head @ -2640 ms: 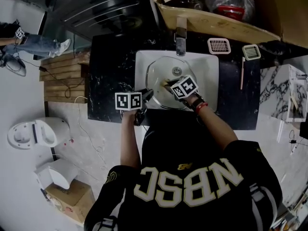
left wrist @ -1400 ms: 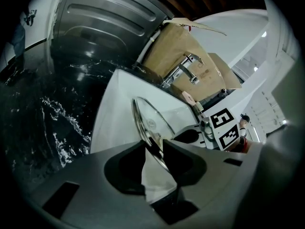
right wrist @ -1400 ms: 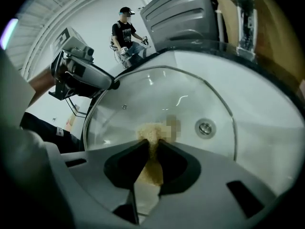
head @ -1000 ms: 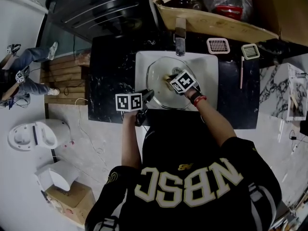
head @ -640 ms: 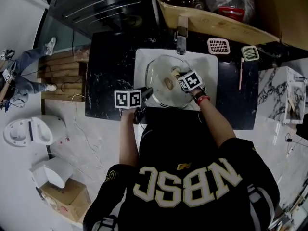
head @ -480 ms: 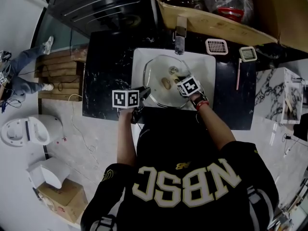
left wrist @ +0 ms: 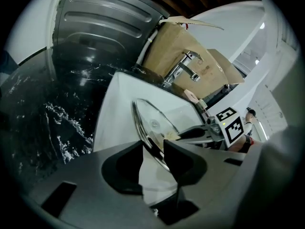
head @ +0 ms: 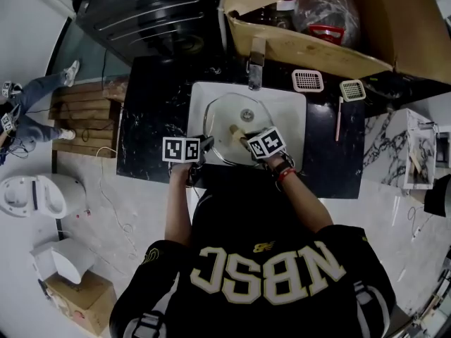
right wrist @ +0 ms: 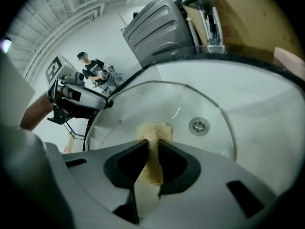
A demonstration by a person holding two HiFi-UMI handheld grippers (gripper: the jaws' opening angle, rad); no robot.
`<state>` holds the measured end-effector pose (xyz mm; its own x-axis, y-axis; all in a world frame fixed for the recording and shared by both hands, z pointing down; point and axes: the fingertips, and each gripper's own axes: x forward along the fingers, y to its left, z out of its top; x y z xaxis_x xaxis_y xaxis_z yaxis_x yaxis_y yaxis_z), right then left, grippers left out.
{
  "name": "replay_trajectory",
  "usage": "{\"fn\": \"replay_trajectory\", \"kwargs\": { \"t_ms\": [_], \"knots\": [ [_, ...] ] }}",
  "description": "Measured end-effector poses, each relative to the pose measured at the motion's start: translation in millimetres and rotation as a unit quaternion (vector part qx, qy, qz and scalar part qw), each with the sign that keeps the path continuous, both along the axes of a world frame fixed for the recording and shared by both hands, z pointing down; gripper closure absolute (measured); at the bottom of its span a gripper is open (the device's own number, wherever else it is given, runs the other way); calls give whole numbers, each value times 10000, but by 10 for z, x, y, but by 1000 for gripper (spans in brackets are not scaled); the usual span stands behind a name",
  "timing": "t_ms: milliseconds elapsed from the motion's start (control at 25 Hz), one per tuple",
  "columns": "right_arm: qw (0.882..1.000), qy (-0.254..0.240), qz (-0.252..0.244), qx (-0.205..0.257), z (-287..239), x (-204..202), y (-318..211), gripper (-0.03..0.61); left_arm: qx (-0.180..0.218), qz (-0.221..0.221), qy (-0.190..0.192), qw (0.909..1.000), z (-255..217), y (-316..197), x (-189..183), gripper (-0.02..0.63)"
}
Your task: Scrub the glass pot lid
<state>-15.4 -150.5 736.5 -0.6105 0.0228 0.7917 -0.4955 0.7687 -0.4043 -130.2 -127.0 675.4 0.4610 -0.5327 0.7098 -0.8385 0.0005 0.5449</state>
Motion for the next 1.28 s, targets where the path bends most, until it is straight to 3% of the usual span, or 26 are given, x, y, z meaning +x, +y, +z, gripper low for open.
{"fn": "replay_trajectory", "kwargs": {
  "t_ms": [120,240,520,640,920,1080,1280],
  "knots": [
    [9977,-252,397,493,-305,11,-204,499,-57,63,-595,9982,29,34,-87,462],
    [9911,-623,753,905,-632,84,-423,499,216,141,-1163,9929,-93,27,-231,453],
    [9645,-1315,1501,1729,-1478,337,-791,494,1554,-47,-1012,9827,-856,-389,-133,453],
    [9485,-1503,1808,2124,-1871,474,-898,491,2250,-39,-929,9699,-1282,-609,92,457],
    [9045,-1875,2326,3044,-2558,793,-1006,489,3588,-262,-878,9289,-2249,-913,460,518],
    [8746,-2063,2559,3564,-2963,986,-975,490,4105,-473,-981,9053,-2624,-918,563,566],
    [8467,-2053,2651,4130,-3321,1158,-886,494,4312,-589,-1079,8939,-2803,-869,683,598]
  ]
}}
